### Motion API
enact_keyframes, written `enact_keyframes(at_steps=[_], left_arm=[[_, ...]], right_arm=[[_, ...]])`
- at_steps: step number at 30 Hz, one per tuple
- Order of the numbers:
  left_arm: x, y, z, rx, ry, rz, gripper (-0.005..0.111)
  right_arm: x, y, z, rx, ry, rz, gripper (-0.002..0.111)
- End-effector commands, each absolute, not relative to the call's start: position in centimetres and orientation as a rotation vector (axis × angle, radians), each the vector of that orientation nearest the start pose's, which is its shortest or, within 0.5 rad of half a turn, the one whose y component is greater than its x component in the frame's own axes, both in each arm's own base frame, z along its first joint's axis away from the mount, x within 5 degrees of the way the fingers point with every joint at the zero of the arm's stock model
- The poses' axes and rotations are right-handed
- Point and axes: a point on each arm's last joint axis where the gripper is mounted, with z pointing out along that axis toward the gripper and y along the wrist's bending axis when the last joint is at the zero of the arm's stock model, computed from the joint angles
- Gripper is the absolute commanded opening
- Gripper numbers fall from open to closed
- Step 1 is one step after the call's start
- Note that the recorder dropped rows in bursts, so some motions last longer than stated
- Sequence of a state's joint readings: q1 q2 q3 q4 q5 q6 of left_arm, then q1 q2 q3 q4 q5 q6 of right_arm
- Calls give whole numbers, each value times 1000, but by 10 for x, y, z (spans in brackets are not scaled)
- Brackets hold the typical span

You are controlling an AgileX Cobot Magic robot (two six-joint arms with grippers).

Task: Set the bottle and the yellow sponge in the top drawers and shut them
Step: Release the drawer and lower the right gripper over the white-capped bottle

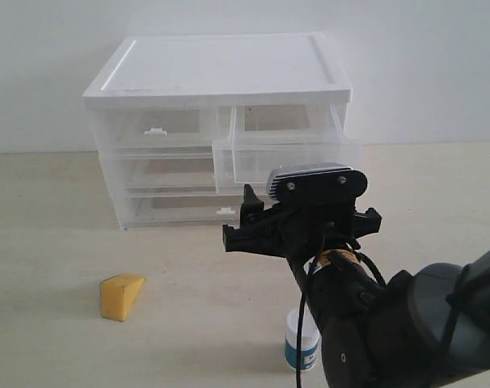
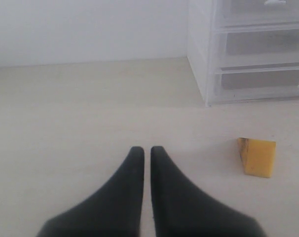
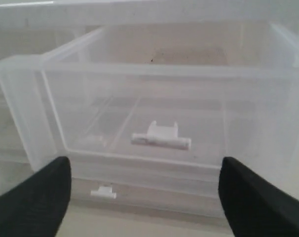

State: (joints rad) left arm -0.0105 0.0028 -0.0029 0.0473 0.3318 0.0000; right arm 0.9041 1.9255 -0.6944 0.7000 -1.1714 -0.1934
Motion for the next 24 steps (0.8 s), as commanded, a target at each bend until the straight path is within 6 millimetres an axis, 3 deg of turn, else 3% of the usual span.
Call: enact_keyframes(at_steps=[1,5,14,16,18,21,24], left_arm=[[54,1,184,35,1804,32,4],[54,1,184,35,1804,32,4],[54,1,184,35,1804,32,4],[54,1,184,35,1804,32,4],[54,1,184,35,1804,32,4],[54,1,184,35,1804,32,4],[54,1,184,35,1804,32,4]], right_arm=[[238,219,155,-157,1704,293,77],[223,211,159,-205,1842,344,77],[193,217,177,-647,2004,442,74],[189,217,179,-708,2013,438,64],[187,219,182,-800,2034,428,44],[184,229,192,-993,2070,431,-1],[184,243,209,-1148,2107,480,2]])
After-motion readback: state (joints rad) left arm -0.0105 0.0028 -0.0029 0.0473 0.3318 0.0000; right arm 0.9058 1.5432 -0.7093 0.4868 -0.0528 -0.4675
